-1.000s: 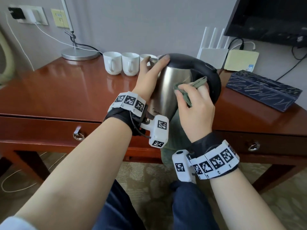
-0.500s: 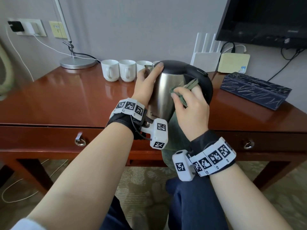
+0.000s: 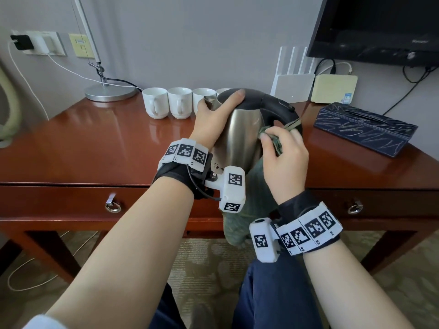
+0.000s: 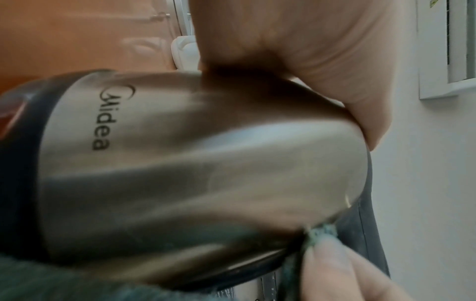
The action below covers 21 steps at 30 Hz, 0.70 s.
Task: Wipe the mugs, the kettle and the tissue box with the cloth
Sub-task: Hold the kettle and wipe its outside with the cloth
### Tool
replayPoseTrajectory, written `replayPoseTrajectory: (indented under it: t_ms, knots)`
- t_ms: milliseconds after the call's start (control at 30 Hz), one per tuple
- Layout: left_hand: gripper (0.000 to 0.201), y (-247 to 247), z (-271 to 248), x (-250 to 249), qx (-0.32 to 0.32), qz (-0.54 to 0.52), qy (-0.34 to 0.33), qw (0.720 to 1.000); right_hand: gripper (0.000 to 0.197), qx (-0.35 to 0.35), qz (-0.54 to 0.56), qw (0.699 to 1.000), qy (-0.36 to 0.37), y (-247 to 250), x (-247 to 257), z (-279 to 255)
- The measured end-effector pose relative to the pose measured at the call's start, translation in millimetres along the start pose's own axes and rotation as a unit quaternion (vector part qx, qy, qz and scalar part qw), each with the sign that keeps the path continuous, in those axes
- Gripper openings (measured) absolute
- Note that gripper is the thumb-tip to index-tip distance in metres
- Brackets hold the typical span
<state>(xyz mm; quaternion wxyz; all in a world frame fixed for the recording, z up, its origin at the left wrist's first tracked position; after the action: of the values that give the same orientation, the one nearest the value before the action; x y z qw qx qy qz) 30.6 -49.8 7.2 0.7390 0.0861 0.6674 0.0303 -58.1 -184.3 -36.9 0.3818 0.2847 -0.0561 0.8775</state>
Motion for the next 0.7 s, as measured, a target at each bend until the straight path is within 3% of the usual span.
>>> replayPoseTrajectory:
  t_ms: [100,200,400,567,700]
  knots:
    - [0.085,-1.2,1.4,1.9,-0.005,0.003,0.000,1.000,0.009,0.028,0.016,0.999,-0.007,-1.8,-1.8,-12.2]
    - [0.088,-1.7,1.4,2.7,-0.005,0.009,0.003,1.000,0.008,0.051,0.018,0.998,0.015,-3.9,2.3,-11.1]
    - [0.089,-2.1,1.5,3.8,-0.007,0.012,0.008,1.000,0.009,0.011,0.003,1.000,0.005,-0.3,1.6,-0.7]
    - [0.086,-2.8,0.0,2.1,-0.011,0.012,0.011,1.000,0.007,0.043,0.005,0.999,0.011,-6.6,4.9,-15.5]
    - [0.086,-1.7,-0.7,0.9,-0.003,0.013,0.017,1.000,0.010,0.053,-0.016,0.997,0.046,-13.9,18.2,4.3]
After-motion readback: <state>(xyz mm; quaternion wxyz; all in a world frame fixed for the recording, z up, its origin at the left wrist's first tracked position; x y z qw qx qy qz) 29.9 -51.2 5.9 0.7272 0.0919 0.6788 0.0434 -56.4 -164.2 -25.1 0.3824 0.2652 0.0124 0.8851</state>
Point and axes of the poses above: each hand's wrist, its own z-axis towards the middle knuckle, its own y-axis out of the back of the hand, x = y × z, the point moved 2 cm from there along z, towards the middle knuckle, and after that the axes turned 13 degrees about z, right-handed, at the moved point
